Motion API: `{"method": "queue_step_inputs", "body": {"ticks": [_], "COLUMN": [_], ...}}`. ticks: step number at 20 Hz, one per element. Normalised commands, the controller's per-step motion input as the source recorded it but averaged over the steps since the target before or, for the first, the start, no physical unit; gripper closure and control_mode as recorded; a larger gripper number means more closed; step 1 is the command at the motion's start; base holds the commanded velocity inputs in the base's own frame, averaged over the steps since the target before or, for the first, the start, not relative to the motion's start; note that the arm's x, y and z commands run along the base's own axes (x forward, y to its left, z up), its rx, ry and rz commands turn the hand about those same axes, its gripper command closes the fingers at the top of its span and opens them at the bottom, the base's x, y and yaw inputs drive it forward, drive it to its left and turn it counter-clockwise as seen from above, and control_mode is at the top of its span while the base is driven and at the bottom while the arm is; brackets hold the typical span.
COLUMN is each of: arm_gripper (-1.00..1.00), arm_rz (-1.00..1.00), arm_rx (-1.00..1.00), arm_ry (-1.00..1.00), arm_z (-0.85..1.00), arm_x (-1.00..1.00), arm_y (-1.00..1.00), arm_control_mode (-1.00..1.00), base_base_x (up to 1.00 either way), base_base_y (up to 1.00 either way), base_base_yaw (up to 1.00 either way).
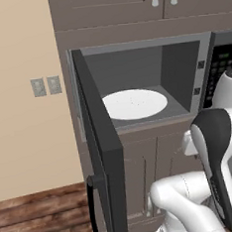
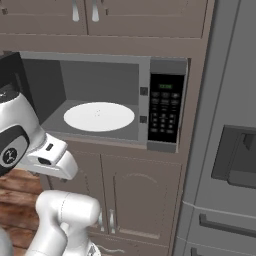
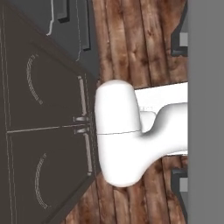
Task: Place the sponge inside the microwave to prepare for sanitizing.
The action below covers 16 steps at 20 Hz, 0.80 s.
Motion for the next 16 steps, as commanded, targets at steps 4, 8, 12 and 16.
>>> {"method": "queue_step_inputs", "body": {"ticks": [4, 8, 12, 16], "arm_gripper": [-1.0, -1.0, -1.0, -1.0], "arm_rz": [-0.05, -0.05, -0.03, 0.0], "arm_rx": [0.0, 0.0, 0.0, 0.0], "arm_ry": [0.0, 0.01, 0.0, 0.0], "arm_z": [0.0, -0.08, -0.09, 0.0], "arm_x": [-0.26, -0.36, -0.18, 0.35], "arm_y": [-0.18, -0.2, -0.12, 0.0], "arm_control_mode": [-1.0, -1.0, -1.0, -1.0], "base_base_x": [0.0, 0.0, 0.0, 0.0], "base_base_y": [0.0, 0.0, 0.0, 0.0], "base_base_yaw": [0.0, 0.0, 0.0, 0.0]}}
